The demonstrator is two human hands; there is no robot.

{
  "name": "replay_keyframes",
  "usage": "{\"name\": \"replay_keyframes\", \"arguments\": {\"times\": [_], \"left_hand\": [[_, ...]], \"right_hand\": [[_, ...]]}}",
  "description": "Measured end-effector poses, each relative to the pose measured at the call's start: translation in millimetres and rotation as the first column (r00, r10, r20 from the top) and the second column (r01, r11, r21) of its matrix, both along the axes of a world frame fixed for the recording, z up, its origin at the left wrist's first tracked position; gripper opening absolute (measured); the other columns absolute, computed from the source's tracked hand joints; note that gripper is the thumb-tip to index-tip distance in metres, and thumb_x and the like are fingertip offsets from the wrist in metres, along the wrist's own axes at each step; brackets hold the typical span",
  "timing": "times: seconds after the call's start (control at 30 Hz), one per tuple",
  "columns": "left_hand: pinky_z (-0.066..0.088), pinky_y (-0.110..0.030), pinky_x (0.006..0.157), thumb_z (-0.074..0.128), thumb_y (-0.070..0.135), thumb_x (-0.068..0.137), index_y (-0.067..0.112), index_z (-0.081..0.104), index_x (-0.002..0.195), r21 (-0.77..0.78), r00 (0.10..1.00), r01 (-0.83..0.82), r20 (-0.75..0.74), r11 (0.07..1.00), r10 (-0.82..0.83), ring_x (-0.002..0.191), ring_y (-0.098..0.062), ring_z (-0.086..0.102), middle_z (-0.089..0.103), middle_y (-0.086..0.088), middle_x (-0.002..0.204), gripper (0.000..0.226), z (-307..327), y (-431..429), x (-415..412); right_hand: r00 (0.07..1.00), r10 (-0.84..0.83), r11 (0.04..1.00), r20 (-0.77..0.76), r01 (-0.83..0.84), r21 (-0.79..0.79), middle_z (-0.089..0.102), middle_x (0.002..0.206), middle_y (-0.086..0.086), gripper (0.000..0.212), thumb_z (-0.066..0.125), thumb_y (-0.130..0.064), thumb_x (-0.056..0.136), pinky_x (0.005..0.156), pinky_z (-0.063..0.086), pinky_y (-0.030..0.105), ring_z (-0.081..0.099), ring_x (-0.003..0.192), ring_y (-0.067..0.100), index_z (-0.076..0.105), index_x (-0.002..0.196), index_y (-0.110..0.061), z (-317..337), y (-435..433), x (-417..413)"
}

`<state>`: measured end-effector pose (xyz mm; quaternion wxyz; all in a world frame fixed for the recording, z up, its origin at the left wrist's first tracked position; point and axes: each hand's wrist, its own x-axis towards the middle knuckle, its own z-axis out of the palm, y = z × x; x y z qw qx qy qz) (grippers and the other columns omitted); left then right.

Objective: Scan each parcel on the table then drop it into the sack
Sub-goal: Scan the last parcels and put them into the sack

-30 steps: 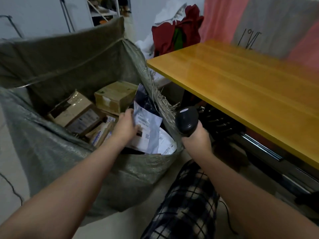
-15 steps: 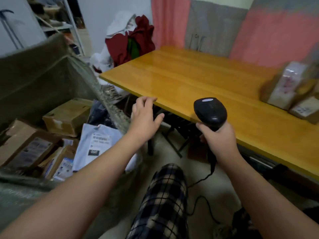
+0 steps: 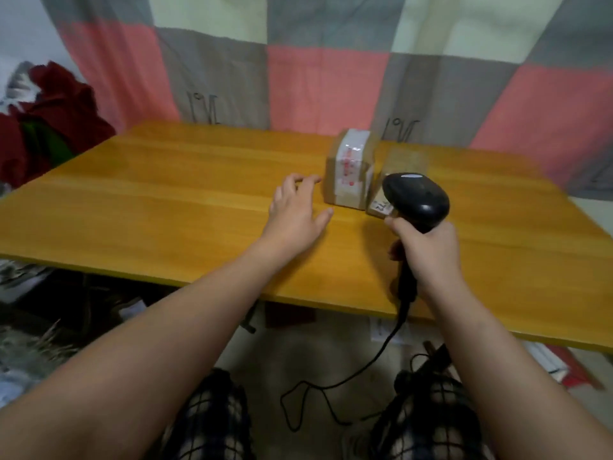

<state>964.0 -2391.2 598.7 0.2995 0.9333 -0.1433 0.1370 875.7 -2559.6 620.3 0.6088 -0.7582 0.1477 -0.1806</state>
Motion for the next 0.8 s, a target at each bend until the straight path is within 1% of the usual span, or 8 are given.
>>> {"name": "replay_keyframes", "arguments": {"times": [0.1,0.23,0.33,0.4,0.57,0.63,0.7,0.8], "left_hand": [[0.030,-0.043,0.110,0.057,0.049,0.090,0.025,0.031,0.147,0.014,1.000,0.006,-0.018,1.000,-0.006,0.135,-0.036,0.029,0.025,-0.016,0.149,0.067,17,-32,35],[0.028,-0.047,0.112,0.052,0.064,0.086,0.035,0.025,0.150,0.042,0.996,-0.061,-0.058,0.997,0.064,0.141,-0.039,0.022,0.019,-0.021,0.155,0.075,38,-61,79],[0.035,-0.044,0.105,0.047,0.070,0.085,0.026,0.040,0.143,0.191,0.990,-0.101,-0.077,0.976,0.117,0.134,-0.035,0.035,0.038,-0.017,0.147,0.073,40,-76,101],[0.043,-0.040,0.093,0.050,0.069,0.084,0.019,0.052,0.130,0.205,0.992,-0.092,-0.066,0.975,0.107,0.117,-0.031,0.050,0.058,-0.012,0.127,0.068,38,-78,111],[0.051,-0.038,0.081,0.062,0.054,0.081,0.016,0.052,0.121,0.045,0.987,-0.098,-0.126,0.994,0.103,0.102,-0.028,0.057,0.062,-0.008,0.113,0.056,38,-50,111],[0.051,-0.035,0.079,0.067,0.044,0.082,0.015,0.054,0.115,-0.133,0.984,-0.080,-0.169,0.988,0.057,0.094,-0.022,0.060,0.062,-0.003,0.106,0.046,36,-26,100],[0.047,-0.030,0.077,0.070,0.035,0.084,0.016,0.055,0.110,-0.348,0.984,-0.083,-0.177,0.934,0.022,0.089,-0.015,0.058,0.061,0.000,0.104,0.035,30,8,82],[0.049,-0.030,0.080,0.068,0.027,0.087,0.020,0.051,0.111,-0.493,0.973,-0.146,-0.230,0.858,0.034,0.095,-0.015,0.059,0.060,-0.004,0.113,0.030,11,62,49]], "right_hand": [[1.000,-0.018,0.999,0.024,0.017,0.049,0.058,0.060,0.009,0.005,0.068,-0.014,0.085,0.056,0.049,0.032,0.058,0.054,0.021,0.064,0.083,-0.013,2,-17,4],[1.000,0.002,0.998,0.021,-0.003,0.060,0.058,0.058,0.008,0.006,0.069,-0.012,0.084,0.056,0.050,0.034,0.058,0.053,0.020,0.065,0.080,-0.011,2,-30,7],[1.000,0.012,0.998,0.020,-0.013,0.057,0.057,0.058,0.006,0.005,0.069,-0.013,0.084,0.052,0.049,0.029,0.057,0.052,0.018,0.064,0.082,-0.011,5,-40,10],[1.000,0.028,0.996,0.011,-0.028,0.086,0.057,0.060,0.004,0.006,0.069,-0.013,0.085,0.050,0.048,0.026,0.057,0.052,0.017,0.064,0.087,-0.010,6,-43,13],[0.996,0.085,0.991,-0.011,-0.084,0.102,0.058,0.066,0.006,0.013,0.069,-0.013,0.084,0.051,0.050,0.027,0.058,0.053,0.018,0.063,0.094,-0.006,1,-39,22],[0.994,0.111,0.989,-0.016,-0.109,0.096,0.057,0.063,0.005,0.012,0.069,-0.012,0.084,0.053,0.051,0.029,0.058,0.052,0.018,0.063,0.091,-0.005,-1,-33,26],[0.991,0.136,0.987,-0.016,-0.134,0.087,0.057,0.060,0.004,0.012,0.070,-0.013,0.083,0.054,0.052,0.032,0.058,0.052,0.019,0.063,0.089,-0.005,-4,-25,28],[0.981,0.195,0.979,-0.004,-0.194,0.067,0.060,0.062,0.005,0.012,0.071,-0.016,0.083,0.054,0.052,0.033,0.060,0.053,0.021,0.063,0.088,-0.009,-9,-6,27]]}}
